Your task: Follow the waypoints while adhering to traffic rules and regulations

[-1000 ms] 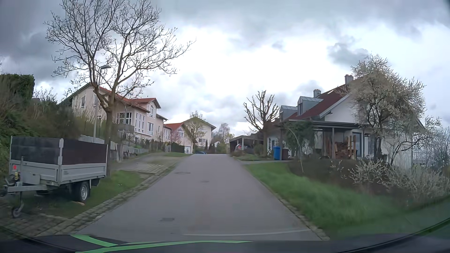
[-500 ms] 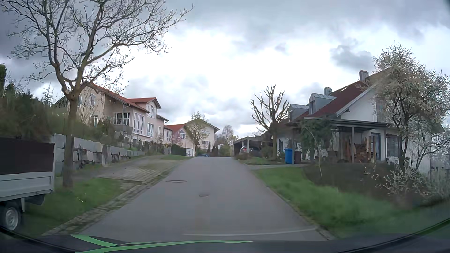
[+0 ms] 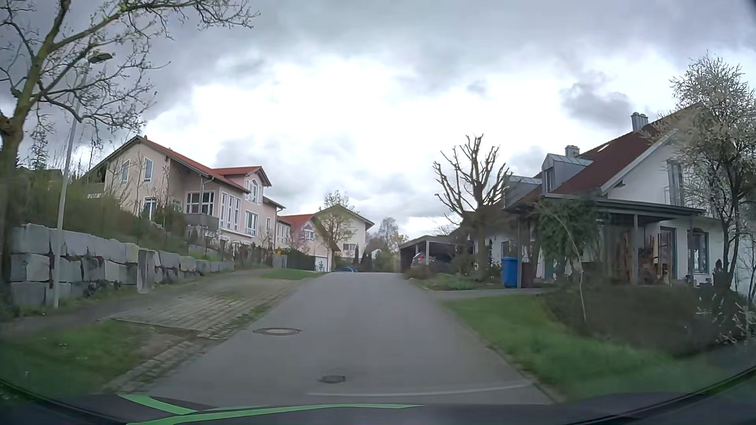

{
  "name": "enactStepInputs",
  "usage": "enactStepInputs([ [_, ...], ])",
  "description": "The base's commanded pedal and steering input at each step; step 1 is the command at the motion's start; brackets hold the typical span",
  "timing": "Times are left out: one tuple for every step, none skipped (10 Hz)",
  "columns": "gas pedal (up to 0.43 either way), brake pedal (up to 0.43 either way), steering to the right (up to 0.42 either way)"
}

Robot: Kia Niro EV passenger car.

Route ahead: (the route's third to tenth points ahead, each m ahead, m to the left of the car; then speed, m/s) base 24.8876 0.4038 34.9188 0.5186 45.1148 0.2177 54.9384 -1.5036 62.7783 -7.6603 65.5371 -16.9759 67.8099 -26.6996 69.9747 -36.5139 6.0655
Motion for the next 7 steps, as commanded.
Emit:
enactStepInputs([
  [0.240, 0.000, -0.014],
  [0.240, 0.000, -0.012],
  [0.240, 0.000, -0.011],
  [0.240, 0.000, -0.008],
  [0.240, 0.000, -0.003],
  [0.240, 0.000, -0.001],
  [0.240, 0.000, -0.001],
])
